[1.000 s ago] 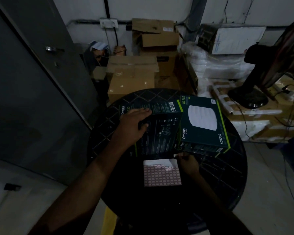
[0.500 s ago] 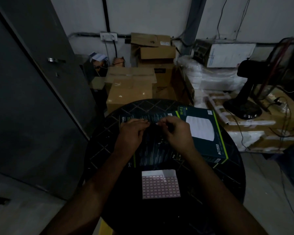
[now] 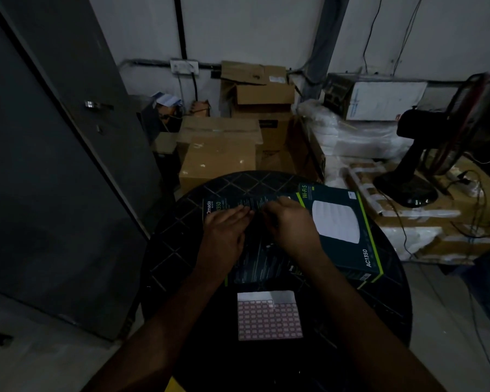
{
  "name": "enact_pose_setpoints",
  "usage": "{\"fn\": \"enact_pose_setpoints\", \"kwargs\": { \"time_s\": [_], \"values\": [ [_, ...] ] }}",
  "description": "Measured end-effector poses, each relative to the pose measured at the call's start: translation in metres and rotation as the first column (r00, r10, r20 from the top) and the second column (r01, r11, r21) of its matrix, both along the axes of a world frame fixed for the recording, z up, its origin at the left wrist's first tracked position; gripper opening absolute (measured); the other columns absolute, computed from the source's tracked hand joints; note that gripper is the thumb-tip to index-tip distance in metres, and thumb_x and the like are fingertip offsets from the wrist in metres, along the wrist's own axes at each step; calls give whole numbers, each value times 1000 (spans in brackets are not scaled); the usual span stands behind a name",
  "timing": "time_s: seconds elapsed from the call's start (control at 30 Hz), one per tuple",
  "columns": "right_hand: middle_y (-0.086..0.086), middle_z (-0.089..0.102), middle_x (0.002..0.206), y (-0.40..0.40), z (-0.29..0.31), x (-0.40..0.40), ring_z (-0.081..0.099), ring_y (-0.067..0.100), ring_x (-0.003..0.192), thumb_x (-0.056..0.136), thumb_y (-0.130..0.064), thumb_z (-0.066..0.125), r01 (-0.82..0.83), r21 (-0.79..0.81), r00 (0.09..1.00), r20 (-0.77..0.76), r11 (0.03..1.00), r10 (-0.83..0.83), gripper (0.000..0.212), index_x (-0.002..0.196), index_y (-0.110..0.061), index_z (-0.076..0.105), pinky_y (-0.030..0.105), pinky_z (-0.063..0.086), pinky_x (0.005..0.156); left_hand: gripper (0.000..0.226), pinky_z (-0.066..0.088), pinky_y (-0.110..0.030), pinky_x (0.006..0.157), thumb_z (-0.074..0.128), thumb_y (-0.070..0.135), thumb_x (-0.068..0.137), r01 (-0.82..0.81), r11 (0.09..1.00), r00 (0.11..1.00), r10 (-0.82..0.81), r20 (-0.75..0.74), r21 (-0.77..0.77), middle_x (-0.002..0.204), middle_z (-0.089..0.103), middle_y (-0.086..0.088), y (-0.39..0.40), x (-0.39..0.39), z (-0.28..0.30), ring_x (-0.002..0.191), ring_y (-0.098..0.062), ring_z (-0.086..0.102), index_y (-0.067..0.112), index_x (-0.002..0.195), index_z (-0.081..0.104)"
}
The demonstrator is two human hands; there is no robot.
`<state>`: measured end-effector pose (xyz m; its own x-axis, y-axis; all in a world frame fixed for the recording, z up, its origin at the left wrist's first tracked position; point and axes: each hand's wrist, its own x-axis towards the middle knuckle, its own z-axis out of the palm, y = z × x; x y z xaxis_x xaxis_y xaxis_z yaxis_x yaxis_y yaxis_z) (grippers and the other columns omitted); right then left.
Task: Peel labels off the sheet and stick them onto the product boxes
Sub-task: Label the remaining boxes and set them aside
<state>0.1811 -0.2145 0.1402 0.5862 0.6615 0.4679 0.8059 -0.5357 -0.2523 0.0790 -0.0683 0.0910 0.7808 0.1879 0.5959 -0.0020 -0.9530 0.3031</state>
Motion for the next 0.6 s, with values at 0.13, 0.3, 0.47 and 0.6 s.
{"fn": "enact_pose_setpoints", "kwargs": {
  "time_s": [0.13,0.3,0.47,0.6],
  "values": [
    [7,59,82,0,3,-2,60,28,73,89,-24,64,-3,-51,999,48,999,6,14,93,-12,70,30,44,54,53,27,-28,105,68,3,74,8,1000,1000,-8,9,9,133,63,2,-1,-2,1,125,-14,55,16,126,66],
    [3,59,84,-3,9,2,62,26,75,92,-33,60,-45,-113,997,62,993,52,19,93,-17,71,31,47,54,54,23,-25,106,65,3,74,5,1000,1000,-5,3,1,133,62,3,-2,-2,0,126,-12,53,18,126,66],
    [0,62,99,-7,14,10,63,24,91,83,-31,67,-104,-194,995,-31,976,99,25,107,-26,70,38,55,67,46,30,-30,105,57,11,80,17,1000,1000,-16,3,-15,132,63,3,0,-2,2,125,-13,56,18,124,67],
    [-1,67,95,-5,15,19,65,17,85,85,-34,64,-140,-27,973,-187,990,133,20,101,-28,74,38,55,73,46,30,-29,105,50,16,81,12,999,1000,-12,1,-39,131,64,3,1,-1,2,124,-12,56,18,123,68]
  ]
}}
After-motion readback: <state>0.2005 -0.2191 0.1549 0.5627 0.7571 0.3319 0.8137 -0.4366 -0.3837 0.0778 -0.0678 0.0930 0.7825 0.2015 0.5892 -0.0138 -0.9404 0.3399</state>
